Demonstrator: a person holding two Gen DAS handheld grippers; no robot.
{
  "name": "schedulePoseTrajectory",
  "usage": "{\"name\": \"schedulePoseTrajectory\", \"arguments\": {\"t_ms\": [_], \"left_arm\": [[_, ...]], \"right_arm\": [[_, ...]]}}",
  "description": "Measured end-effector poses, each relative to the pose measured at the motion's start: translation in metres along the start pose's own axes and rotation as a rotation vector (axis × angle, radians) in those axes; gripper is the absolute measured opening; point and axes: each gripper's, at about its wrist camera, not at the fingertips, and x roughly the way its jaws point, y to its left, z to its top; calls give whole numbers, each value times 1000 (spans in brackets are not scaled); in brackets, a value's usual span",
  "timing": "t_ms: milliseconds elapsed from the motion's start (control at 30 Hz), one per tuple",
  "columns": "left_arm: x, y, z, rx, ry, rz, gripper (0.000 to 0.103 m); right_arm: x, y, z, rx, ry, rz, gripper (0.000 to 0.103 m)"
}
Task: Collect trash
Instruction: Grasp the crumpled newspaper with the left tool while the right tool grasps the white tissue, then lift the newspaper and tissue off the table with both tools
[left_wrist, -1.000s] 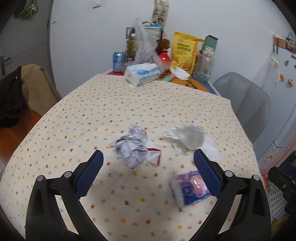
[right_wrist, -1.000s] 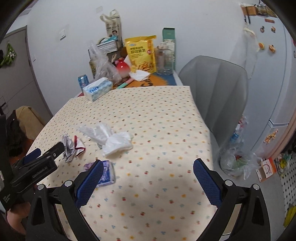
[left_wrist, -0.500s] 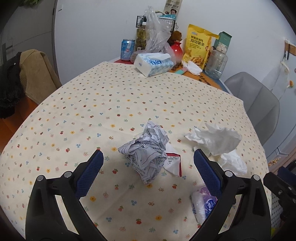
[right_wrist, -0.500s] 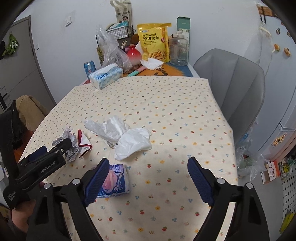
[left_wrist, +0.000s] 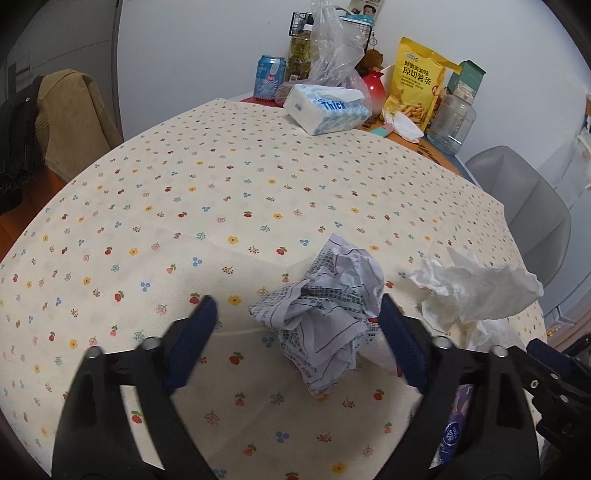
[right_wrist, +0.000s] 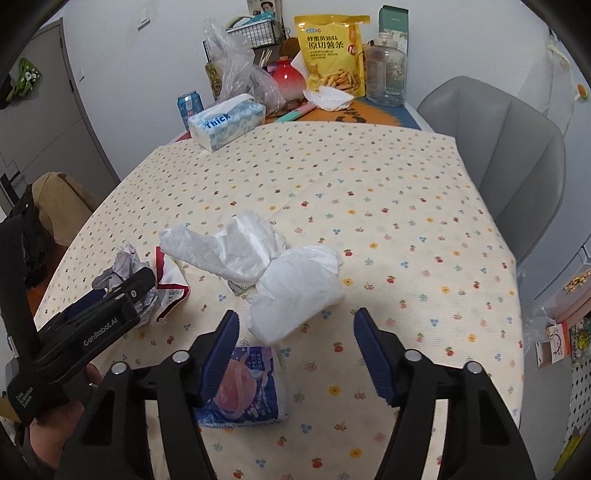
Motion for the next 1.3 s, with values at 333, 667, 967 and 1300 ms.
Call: {"name": "schedulePoseTrajectory", "arguments": {"t_ms": [333,667,967,1300], "left_arm": [[-19,-5,3,21,-35,31,43],[-54,-38,-6,85,-88,7,43],[-77,-94,-23,175,-109,-62,43],[-91,-164,-43,267,-110,-142,43]], "right_arm": [[-13,-3,-4,3,1,46,5],[-60,-20,-19,21,-73,17,5],[-97,-69,-41,112,-119,-39,5],[-133,-127,-61,195,-164,-106,5]]}}
